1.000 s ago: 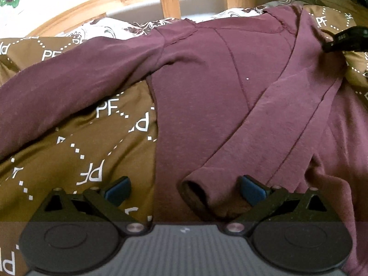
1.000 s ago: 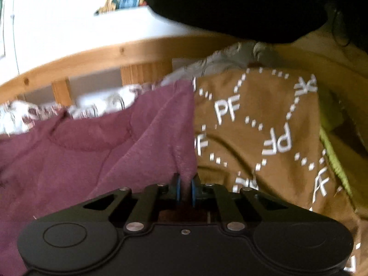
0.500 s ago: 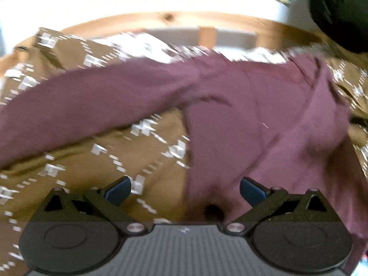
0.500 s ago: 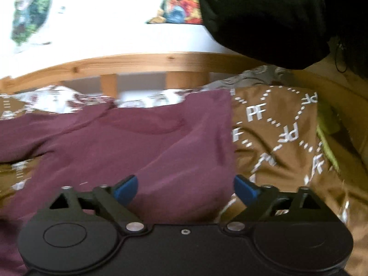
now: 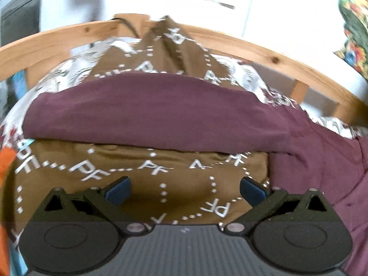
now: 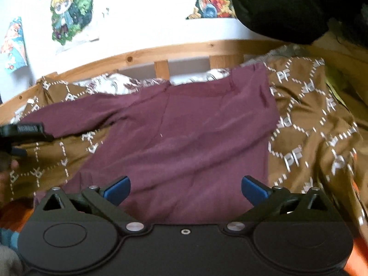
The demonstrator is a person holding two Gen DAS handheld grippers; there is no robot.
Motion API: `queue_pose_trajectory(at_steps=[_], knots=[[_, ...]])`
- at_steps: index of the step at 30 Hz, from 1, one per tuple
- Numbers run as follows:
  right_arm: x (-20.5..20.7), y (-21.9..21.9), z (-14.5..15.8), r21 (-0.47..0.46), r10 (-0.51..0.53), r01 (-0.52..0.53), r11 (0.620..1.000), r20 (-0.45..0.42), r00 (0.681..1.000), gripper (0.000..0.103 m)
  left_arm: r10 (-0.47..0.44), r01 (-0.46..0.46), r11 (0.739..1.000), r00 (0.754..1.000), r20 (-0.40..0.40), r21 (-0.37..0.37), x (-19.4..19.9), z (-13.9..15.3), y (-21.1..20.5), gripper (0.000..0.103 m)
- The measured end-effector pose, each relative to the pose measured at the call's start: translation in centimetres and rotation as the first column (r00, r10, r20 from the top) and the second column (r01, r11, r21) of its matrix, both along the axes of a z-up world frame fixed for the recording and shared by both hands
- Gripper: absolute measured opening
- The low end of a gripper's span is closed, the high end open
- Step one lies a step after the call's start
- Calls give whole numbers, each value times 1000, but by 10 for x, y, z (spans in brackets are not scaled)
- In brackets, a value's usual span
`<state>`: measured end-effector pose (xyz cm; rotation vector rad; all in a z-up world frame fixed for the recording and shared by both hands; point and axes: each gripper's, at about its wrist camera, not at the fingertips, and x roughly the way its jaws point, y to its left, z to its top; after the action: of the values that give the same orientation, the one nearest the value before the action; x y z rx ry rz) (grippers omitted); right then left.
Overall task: Fold small clothes
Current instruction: 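Move the left tool to the other sleeve cuff and close on it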
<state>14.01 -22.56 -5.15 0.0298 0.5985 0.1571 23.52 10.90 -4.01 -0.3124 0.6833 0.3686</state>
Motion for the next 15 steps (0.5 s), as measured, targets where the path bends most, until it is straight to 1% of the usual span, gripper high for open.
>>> queue_pose_trajectory(at_steps=[2,4,8,10,12,15], knots=[[-7,-1,-3,-3,-28,28,1000,-21,999,102,14,-13,1000,1000,-12,11,-2,0,3,102],[-14,-1,-6,0,-28,28,1000,-34,999,102,17,-16,999,999,-34,31,-3,2,3,102],[-28,5,-8,-11,-50,50,999,-21,998,102,15,-11,998,998,-68,63,-6,5,3,102],[-35,7,-7,-12,-34,34,999,8,999,102,24,-17,998,994,-106,69,-6,4,7,102],[-41,9,-7,-15,-7,7,1000,34,999,102,70,-65,997,991,-117,45,-9,2,20,102],[-44,10,-10,8,21,-21,1000,47,999,102,132,-136,990,987,-95,-35,-10,2,42,102]])
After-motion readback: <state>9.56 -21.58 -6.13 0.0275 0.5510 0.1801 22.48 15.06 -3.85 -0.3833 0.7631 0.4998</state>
